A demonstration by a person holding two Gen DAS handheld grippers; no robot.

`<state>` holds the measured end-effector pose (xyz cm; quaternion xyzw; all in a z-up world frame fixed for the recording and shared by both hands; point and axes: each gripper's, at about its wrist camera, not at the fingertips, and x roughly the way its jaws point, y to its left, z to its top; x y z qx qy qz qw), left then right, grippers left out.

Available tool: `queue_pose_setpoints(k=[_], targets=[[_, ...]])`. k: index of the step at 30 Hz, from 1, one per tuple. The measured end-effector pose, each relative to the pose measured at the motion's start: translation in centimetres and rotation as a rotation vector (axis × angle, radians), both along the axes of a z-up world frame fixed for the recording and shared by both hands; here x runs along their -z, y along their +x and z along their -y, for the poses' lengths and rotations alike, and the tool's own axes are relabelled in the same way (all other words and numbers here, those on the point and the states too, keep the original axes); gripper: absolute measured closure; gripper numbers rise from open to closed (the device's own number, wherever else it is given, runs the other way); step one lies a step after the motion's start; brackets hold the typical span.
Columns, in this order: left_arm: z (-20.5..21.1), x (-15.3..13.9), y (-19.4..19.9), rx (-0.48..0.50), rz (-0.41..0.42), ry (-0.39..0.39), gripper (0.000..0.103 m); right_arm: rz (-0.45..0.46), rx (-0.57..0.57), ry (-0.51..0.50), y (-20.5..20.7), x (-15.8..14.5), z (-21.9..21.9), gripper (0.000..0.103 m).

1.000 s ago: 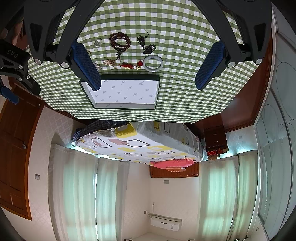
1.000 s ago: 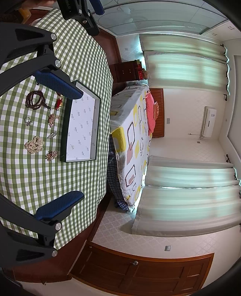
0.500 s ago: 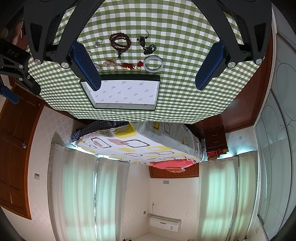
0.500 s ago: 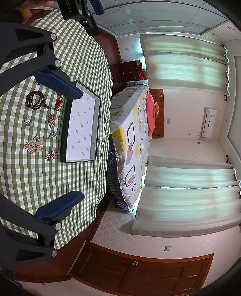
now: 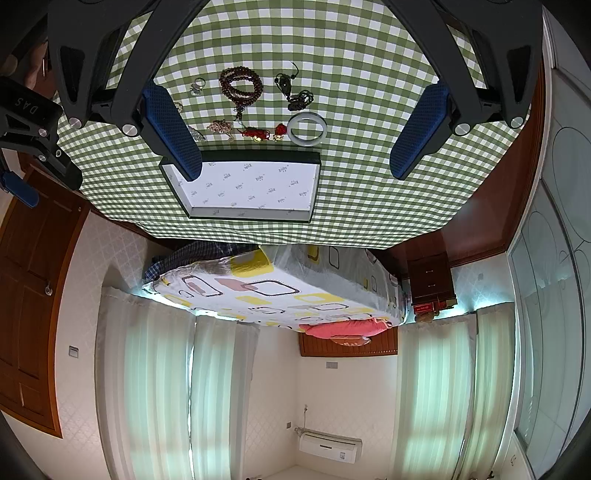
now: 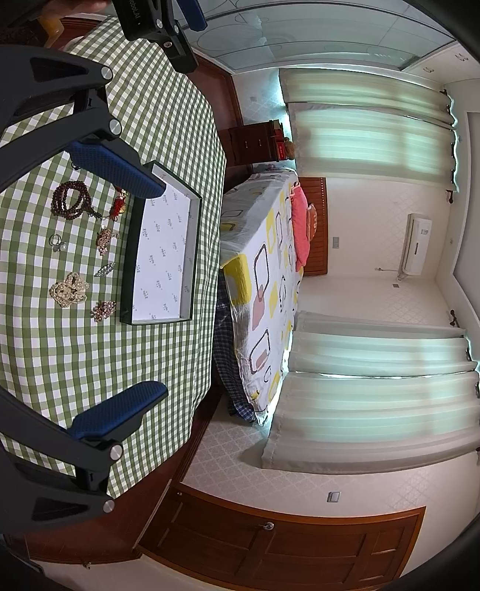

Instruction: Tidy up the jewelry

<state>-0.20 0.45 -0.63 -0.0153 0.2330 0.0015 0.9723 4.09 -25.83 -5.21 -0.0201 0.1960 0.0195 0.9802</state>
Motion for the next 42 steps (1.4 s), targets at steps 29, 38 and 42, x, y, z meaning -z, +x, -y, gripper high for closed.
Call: queue_pose_setpoints(k=[29, 38, 42], targets=[[0.2, 0.4, 0.1, 0.001, -0.012, -0.008, 0.004, -0.002, -0.003, 0.000, 0.1, 0.4, -0.1, 0.006], [0.3, 1.1, 0.2, 0.007, -0.024, -0.012, 0.004, -0.008, -0.004, 0.002, 0.1, 0.7, 0.0, 0.006], [0.2, 1.6, 0.6, 0.006, -0.036, -0.014, 0.004, -0.020, -0.009, 0.005, 0.5, 1.3, 0.1, 0.006]])
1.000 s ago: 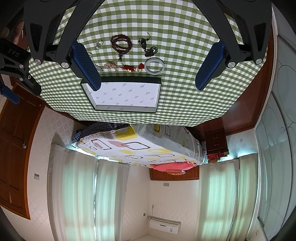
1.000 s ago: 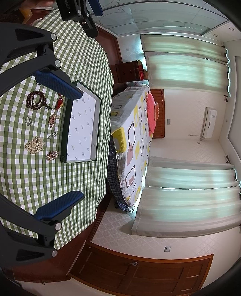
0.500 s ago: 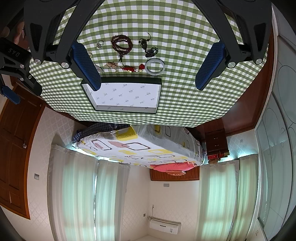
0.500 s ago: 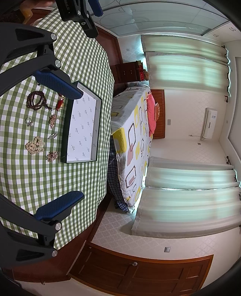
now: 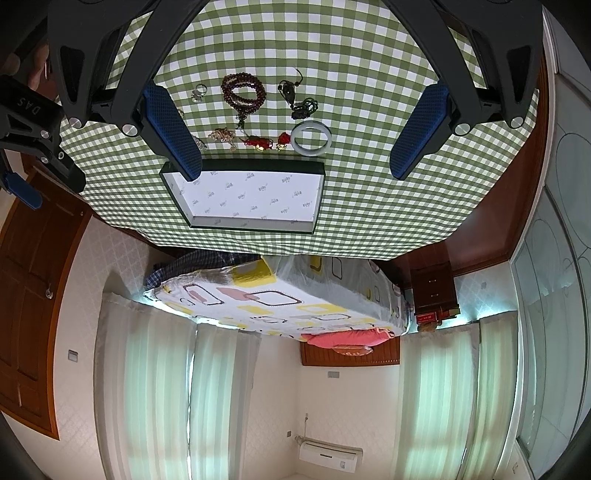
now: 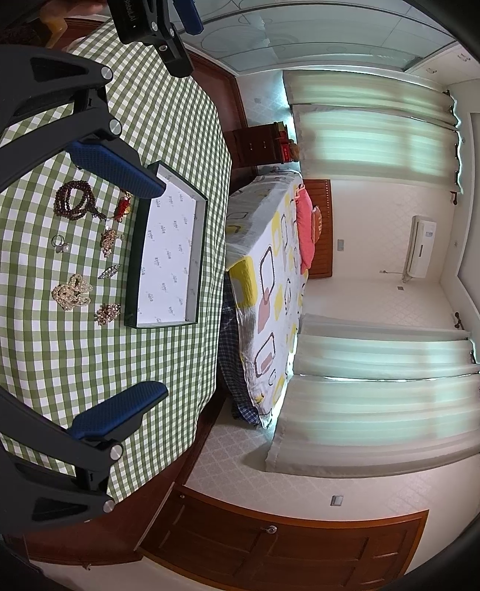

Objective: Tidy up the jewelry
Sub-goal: 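Grasp the black pendant cord with the left tool while the right tool grasps the pearl necklace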

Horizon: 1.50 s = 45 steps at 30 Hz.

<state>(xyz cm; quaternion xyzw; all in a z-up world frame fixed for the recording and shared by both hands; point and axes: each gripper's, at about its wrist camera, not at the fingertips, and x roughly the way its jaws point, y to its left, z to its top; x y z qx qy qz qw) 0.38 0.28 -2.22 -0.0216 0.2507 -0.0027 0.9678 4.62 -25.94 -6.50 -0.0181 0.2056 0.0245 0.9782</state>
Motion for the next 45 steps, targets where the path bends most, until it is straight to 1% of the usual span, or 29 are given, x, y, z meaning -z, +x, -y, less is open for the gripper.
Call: queue_pose_setpoints(k=[3, 6, 7, 9, 11, 12, 14, 15, 16, 18, 19, 22, 24, 28, 30, 33, 36, 39, 40, 41, 45], targets=[[-0.4, 0.7, 0.6, -0.010, -0.007, 0.002, 0.004, 0.003, -0.008, 0.008, 0.5, 0.7, 0.2, 0.006], [-1.2, 2.4, 1.9, -0.025, -0.049, -0.014, 0.004, 0.011, -0.015, 0.007, 1.5, 2.2, 0.4, 0.006], [-1.6, 3.4, 2.4, -0.031, -0.072, -0.028, 0.004, 0.007, -0.012, 0.004, 1.9, 3.0, 0.5, 0.006], [-2.0, 5.0, 3.3, -0.038, -0.111, -0.040, 0.004, -0.024, -0.008, 0.003, 3.0, 4.9, 0.8, 0.006], [-2.3, 7.2, 4.4, -0.041, -0.167, -0.040, 0.004, -0.065, -0.005, 0.007, 4.0, 6.7, 1.0, 0.006], [-2.4, 8.7, 5.0, -0.048, -0.202, -0.045, 0.004, -0.093, -0.007, 0.013, 4.6, 7.9, 1.2, 0.006], [-2.7, 10.5, 5.8, -0.055, -0.242, -0.055, 0.004, -0.145, -0.011, 0.016, 5.5, 10.2, 1.4, 0.006], [-2.8, 11.8, 6.4, -0.059, -0.274, -0.058, 0.008, -0.166, -0.013, 0.014, 5.8, 11.1, 1.5, 0.006], [-2.7, 12.6, 6.7, -0.059, -0.292, -0.059, 0.016, -0.179, -0.014, 0.013, 6.0, 11.6, 1.4, 0.006], [-2.7, 14.1, 7.5, -0.063, -0.336, -0.064, 0.023, -0.220, -0.023, 0.019, 6.7, 12.9, 1.6, 0.006], [-2.7, 15.1, 7.9, -0.059, -0.362, -0.073, 0.023, -0.235, -0.024, 0.022, 6.9, 13.3, 1.6, 0.006], [-2.5, 16.8, 8.5, -0.043, -0.416, -0.095, 0.024, -0.267, -0.028, 0.034, 7.5, 14.4, 1.9, 0.006], [-2.3, 17.4, 8.9, -0.038, -0.437, -0.093, 0.025, -0.282, -0.028, 0.040, 7.7, 14.8, 2.2, 0.006], [-2.1, 18.7, 9.9, -0.027, -0.481, -0.098, 0.035, -0.313, -0.030, 0.055, 8.4, 15.6, 2.0, 0.006], [-1.7, 19.1, 10.2, -0.012, -0.493, -0.103, 0.036, -0.324, -0.031, 0.060, 8.7, 15.9, 2.1, 0.006], [-1.1, 19.3, 10.4, -0.001, -0.491, -0.070, 0.038, -0.331, -0.031, 0.062, 9.0, 16.1, 2.1, 0.006], [-0.6, 19.4, 10.6, 0.009, -0.483, -0.049, 0.045, -0.338, -0.030, 0.066, 9.3, 16.4, 2.1, 0.006], [-0.5, 19.3, 10.5, 0.042, -0.479, -0.057, 0.057, -0.344, -0.031, 0.073, 9.4, 16.5, 2.2, 0.006], [-0.3, 19.3, 10.5, 0.050, -0.480, -0.055, 0.060, -0.344, -0.031, 0.074, 9.4, 16.5, 2.3, 0.006], [-0.2, 19.3, 10.5, 0.052, -0.479, -0.046, 0.061, -0.344, -0.031, 0.074, 9.4, 16.5, 2.2, 0.006], [-0.1, 19.3, 10.5, 0.052, -0.479, -0.014, 0.074, -0.349, -0.032, 0.082, 9.5, 16.6, 2.5, 0.007]])
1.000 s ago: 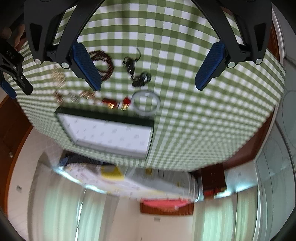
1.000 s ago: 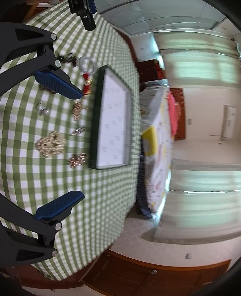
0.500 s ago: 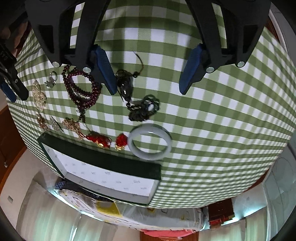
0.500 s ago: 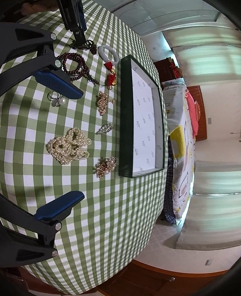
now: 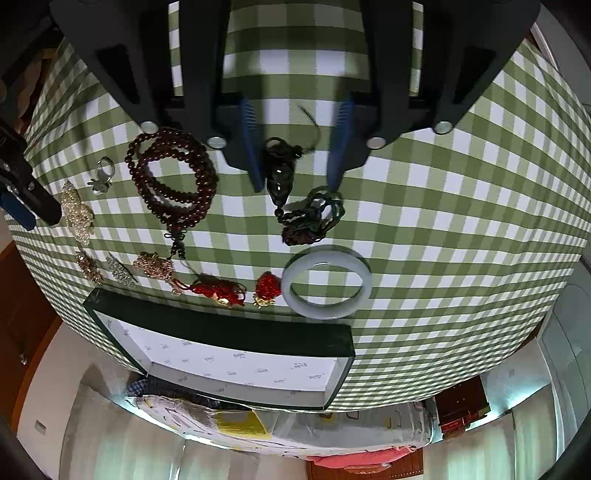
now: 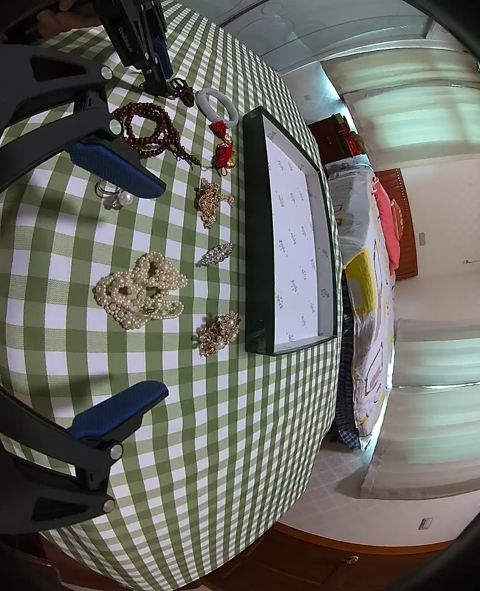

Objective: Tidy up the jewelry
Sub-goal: 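Grasp the black pendant cord with the left tool while the right tool grasps the pearl necklace, then carry the black pendant with the left tool while the right tool carries the pearls over the tray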

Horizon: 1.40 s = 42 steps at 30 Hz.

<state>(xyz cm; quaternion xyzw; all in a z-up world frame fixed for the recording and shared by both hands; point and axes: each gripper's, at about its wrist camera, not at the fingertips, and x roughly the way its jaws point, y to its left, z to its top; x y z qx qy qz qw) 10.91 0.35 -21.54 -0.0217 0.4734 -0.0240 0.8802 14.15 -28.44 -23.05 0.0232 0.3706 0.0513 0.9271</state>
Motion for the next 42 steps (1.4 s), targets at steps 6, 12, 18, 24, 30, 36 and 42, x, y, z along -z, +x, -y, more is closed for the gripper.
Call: queue_pose_setpoints(k=[6, 12, 18, 24, 30, 36, 42], targets=[[-1.1, 0.0, 0.0, 0.003, 0.002, -0.019, 0.086, -0.011, 0.011, 0.001, 0.2, 0.2, 0.3, 0.007], [-1.1, 0.0, 0.0, 0.015, 0.003, -0.021, 0.086, -0.032, 0.015, -0.008, 1.0, 0.9, 0.5, 0.008], [-1.4, -0.2, -0.1, 0.010, 0.008, -0.038, 0.086, -0.078, -0.003, -0.003, 1.8, 2.0, 0.4, 0.041], [-1.3, -0.3, -0.2, 0.012, 0.014, -0.037, 0.086, -0.091, -0.013, -0.029, 1.8, 2.9, 0.2, 0.045], [-1.2, -0.4, -0.3, 0.010, 0.015, -0.042, 0.086, -0.079, -0.032, -0.004, 1.5, 2.8, 0.6, 0.078], [-1.1, -1.1, -0.7, 0.013, 0.039, -0.049, 0.086, -0.070, -0.041, 0.020, 1.2, 2.4, 0.8, 0.088], [-1.3, -1.8, -1.2, 0.012, 0.059, -0.053, 0.086, -0.056, -0.046, 0.021, 0.8, 2.0, 0.7, 0.090]])
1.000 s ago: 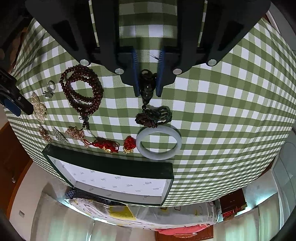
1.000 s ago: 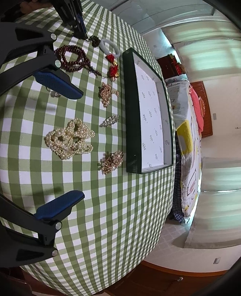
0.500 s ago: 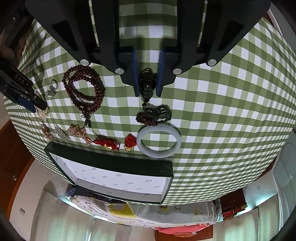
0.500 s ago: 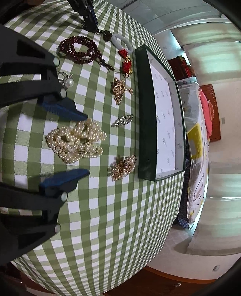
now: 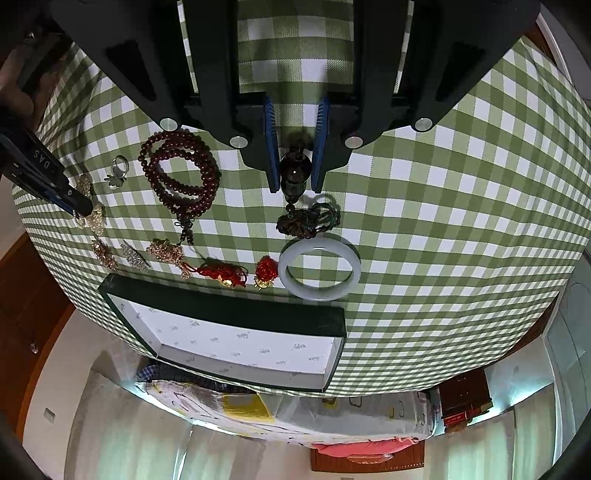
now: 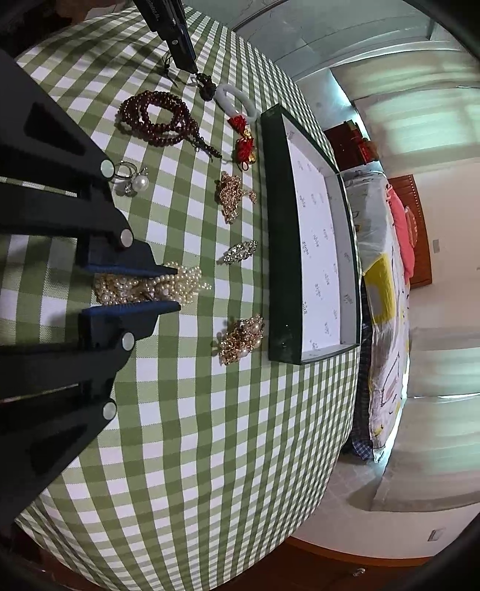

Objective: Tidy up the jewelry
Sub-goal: 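Carry the black pendant with the left tool while the right tool carries the pearls over the tray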

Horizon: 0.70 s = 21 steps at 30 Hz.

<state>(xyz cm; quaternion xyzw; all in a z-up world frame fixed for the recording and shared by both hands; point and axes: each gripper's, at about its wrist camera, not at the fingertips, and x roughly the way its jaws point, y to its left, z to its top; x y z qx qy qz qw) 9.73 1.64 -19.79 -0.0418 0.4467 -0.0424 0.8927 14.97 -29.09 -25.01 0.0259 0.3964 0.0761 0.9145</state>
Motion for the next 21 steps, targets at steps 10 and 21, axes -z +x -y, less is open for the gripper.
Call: queue_pose_setpoints(k=[10, 21], targets=[[0.2, -1.7, -0.8, 0.005, 0.052, -0.006, 0.086, 0.040, -0.001, 0.011, -0.8, -1.4, 0.0, 0.092], [0.3, -2.8, -1.1, 0.004, 0.084, -0.018, 0.086, 0.070, -0.001, 0.023, -1.2, -2.5, 0.0, 0.092]])
